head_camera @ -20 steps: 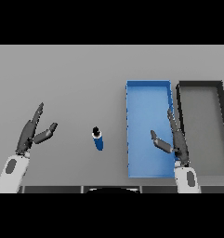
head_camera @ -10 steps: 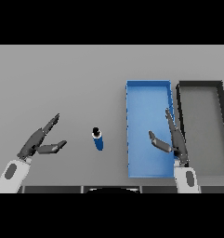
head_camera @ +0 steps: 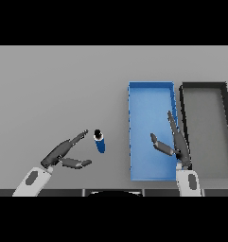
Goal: Pick up the blue pipe and place it into the blue bin.
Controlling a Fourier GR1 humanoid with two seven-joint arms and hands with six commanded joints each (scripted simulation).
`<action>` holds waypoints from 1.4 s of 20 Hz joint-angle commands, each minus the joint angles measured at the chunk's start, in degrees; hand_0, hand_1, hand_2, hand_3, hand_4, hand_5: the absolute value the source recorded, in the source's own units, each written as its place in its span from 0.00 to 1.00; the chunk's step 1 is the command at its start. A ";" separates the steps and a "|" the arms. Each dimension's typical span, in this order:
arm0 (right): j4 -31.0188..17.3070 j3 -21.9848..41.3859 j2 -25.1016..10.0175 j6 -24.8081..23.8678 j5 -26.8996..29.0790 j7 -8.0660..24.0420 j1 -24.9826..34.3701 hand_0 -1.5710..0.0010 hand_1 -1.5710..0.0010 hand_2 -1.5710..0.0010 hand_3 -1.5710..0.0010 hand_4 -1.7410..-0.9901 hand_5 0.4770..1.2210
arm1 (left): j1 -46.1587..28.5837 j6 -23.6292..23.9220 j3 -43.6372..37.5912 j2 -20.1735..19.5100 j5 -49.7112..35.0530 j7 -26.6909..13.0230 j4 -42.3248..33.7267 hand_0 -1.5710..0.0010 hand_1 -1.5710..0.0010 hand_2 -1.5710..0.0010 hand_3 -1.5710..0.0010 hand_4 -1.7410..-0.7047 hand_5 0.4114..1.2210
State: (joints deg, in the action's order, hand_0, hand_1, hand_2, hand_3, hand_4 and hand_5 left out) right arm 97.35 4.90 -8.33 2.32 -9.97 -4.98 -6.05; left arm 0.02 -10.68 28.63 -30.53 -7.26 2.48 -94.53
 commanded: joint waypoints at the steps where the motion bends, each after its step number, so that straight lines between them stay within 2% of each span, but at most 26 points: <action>1: 0.24 -0.18 -0.17 0.26 0.37 -0.12 -0.12 1.00 1.00 1.00 1.00 0.70 0.20 | 1.08 0.37 0.76 1.71 0.89 -0.37 1.45 1.00 1.00 1.00 1.00 0.57 0.05; 3: 1.00 -0.29 -0.52 0.36 0.39 -0.63 -1.31 1.00 1.00 1.00 1.00 0.70 0.20 | 2.88 0.99 1.68 4.45 2.60 1.07 4.26 1.00 1.00 1.00 1.00 0.57 0.06; 6: 1.33 -0.28 -0.38 0.18 0.32 0.51 -1.12 1.00 1.00 1.00 1.00 0.72 0.19 | 4.74 2.26 2.57 8.50 3.43 1.28 6.73 1.00 1.00 1.00 1.00 0.57 0.06; 10: 1.51 -0.84 -0.68 0.29 0.88 -1.09 -1.28 1.00 1.00 1.00 1.00 0.70 0.22 | 7.71 3.02 3.13 11.83 5.44 2.09 12.27 1.00 1.00 1.00 1.00 0.62 0.05; 12: 2.28 -0.59 -0.37 0.31 0.97 -0.80 -2.07 1.00 1.00 1.00 1.00 0.69 0.22 | 9.78 4.63 3.53 13.22 7.48 0.39 14.10 1.00 1.00 1.00 1.00 0.66 0.02; 14: 1.93 -0.69 -0.68 0.06 0.42 -0.89 -2.00 1.00 1.00 1.00 1.00 0.70 0.23 | 10.02 3.91 3.78 14.23 7.05 1.56 15.37 1.00 1.00 1.00 1.00 0.66 0.01; 16: 2.65 -0.66 -1.30 0.40 0.26 -1.74 -2.84 1.00 1.00 1.00 1.00 0.71 0.23 | 9.94 3.86 4.21 16.04 6.65 2.81 15.96 1.00 1.00 1.00 1.00 0.63 0.04; 17: 2.35 -1.02 -1.42 0.46 0.67 -0.90 -2.14 1.00 1.00 1.00 1.00 0.71 0.23 | 10.75 3.90 4.17 16.92 6.49 2.88 16.46 1.00 1.00 1.00 1.00 0.61 0.06; 19: 2.17 -0.93 -1.31 0.59 0.64 -1.77 -2.97 1.00 1.00 1.00 1.00 0.70 0.24 | 10.59 4.05 3.02 18.55 4.42 3.90 17.12 1.00 0.97 0.90 0.92 0.54 0.17; 20: 1.66 -0.99 -1.14 0.62 0.79 -1.95 -3.10 1.00 1.00 1.00 1.00 0.70 0.24 | 10.55 3.88 2.90 19.75 3.49 4.04 17.46 0.99 0.90 0.80 0.82 0.48 0.25; 21: 1.47 -1.15 -1.34 0.63 0.82 -1.86 -2.50 1.00 1.00 1.00 1.00 0.69 0.24 | 9.81 3.55 2.59 20.07 2.60 4.73 17.81 0.92 0.80 0.69 0.66 0.44 0.40; 23: 0.74 -1.11 -1.27 0.46 0.47 -1.97 -2.47 1.00 1.00 1.00 1.00 0.69 0.24 | 9.11 3.75 2.57 20.67 2.18 5.49 17.77 0.62 0.52 0.45 0.42 0.29 0.62; 24: 0.69 -1.29 -1.25 0.61 0.96 -1.67 -1.71 1.00 1.00 1.00 1.00 0.69 0.24 | 8.99 3.08 2.87 20.68 2.07 4.89 17.43 0.49 0.42 0.36 0.34 0.24 0.69; 26: 0.58 -1.19 -0.85 0.80 1.45 -1.26 -1.39 1.00 1.00 1.00 1.00 0.68 0.25 | 8.18 3.43 3.69 21.08 2.80 6.64 16.97 0.32 0.27 0.23 0.24 0.16 0.80; 28: 0.82 -1.37 -1.23 1.06 1.68 -0.85 -1.17 1.00 1.00 1.00 1.00 0.69 0.23 | 8.59 4.44 4.29 21.32 3.82 6.34 16.21 0.20 0.17 0.15 0.15 0.20 0.87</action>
State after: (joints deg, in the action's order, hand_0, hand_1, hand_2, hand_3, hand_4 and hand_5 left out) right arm 98.17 3.53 -9.55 3.38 -8.29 -5.87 -7.22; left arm 8.62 -6.35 32.93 -9.18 -3.46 8.82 -78.32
